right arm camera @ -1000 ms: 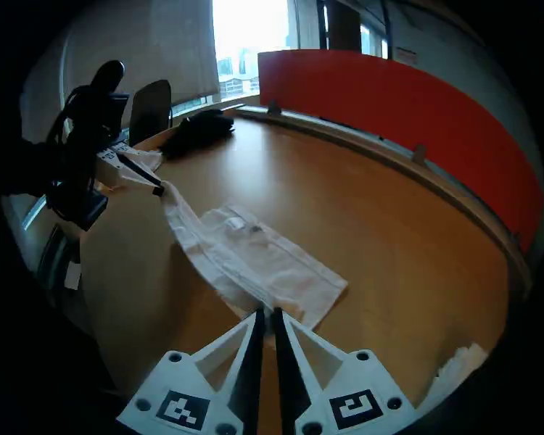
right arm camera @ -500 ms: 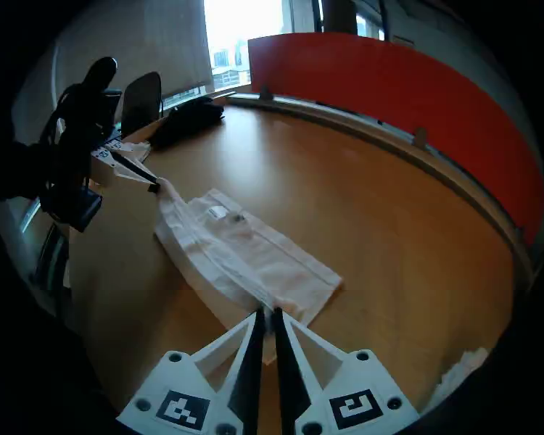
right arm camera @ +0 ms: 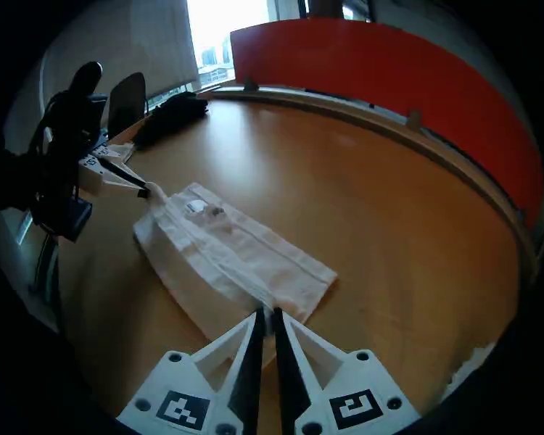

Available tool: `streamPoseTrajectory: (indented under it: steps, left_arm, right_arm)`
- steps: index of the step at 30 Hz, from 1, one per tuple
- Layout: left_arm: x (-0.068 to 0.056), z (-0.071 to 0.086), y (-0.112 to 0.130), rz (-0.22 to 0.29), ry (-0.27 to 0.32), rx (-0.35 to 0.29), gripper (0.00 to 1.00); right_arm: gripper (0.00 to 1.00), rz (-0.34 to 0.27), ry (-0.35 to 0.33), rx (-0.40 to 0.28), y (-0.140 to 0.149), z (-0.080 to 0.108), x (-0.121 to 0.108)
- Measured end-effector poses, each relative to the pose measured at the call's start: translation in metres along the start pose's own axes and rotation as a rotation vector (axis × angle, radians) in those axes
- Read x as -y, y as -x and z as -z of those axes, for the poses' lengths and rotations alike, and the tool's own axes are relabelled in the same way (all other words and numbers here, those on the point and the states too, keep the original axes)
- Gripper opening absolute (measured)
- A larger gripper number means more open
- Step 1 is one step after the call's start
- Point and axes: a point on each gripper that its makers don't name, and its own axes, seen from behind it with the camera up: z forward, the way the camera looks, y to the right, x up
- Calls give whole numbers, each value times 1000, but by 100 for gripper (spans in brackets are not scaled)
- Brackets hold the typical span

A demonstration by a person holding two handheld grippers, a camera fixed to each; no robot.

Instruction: Fold towel

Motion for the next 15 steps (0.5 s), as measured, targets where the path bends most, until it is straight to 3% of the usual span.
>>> streamPoseTrajectory:
  steps: [15]
  left_arm:
    - [17, -20, -4, -12, -47, 17, 24]
  right_arm:
    - [16, -36, 51, 23, -4, -19, -23]
